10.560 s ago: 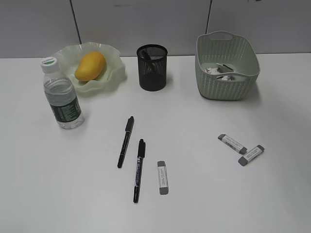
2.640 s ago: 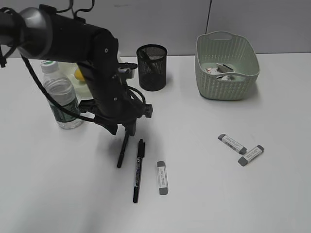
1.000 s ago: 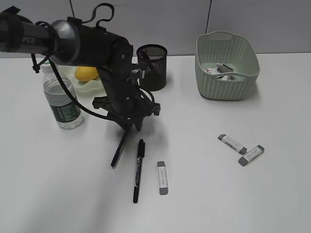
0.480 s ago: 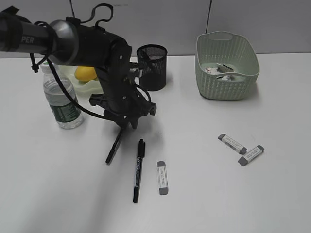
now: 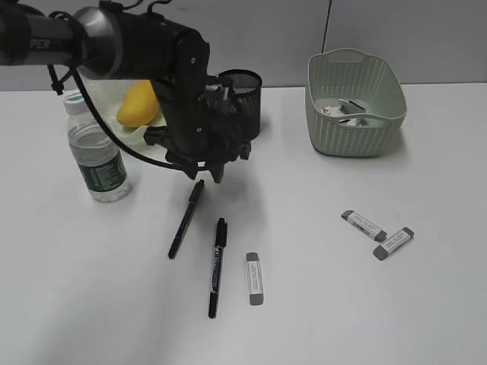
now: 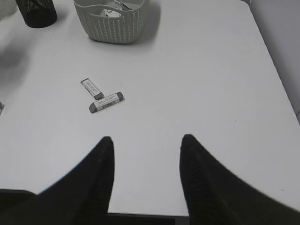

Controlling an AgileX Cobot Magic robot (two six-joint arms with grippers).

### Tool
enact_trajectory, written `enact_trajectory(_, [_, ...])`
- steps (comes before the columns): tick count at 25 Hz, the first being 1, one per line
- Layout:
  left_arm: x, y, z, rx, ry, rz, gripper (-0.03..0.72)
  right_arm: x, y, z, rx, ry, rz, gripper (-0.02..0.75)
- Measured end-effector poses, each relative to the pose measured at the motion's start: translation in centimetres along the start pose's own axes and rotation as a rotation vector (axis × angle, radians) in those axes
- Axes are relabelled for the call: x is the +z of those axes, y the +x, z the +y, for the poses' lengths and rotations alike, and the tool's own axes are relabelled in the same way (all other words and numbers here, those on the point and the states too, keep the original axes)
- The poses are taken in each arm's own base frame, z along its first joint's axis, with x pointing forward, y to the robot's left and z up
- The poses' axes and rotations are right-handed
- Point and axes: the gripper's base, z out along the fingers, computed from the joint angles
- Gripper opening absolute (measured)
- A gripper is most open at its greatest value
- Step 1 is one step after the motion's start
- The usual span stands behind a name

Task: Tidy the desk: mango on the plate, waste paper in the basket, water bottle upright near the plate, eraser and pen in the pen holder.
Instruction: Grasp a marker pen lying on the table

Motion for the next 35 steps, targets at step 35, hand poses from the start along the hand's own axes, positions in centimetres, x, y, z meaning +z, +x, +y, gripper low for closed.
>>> enact_trajectory(35, [2.9, 0.2, 0.5, 0.044, -0.068, 0.062, 0.21, 0.0, 0.0, 0.0, 0.001, 0.0, 0.0, 0.372])
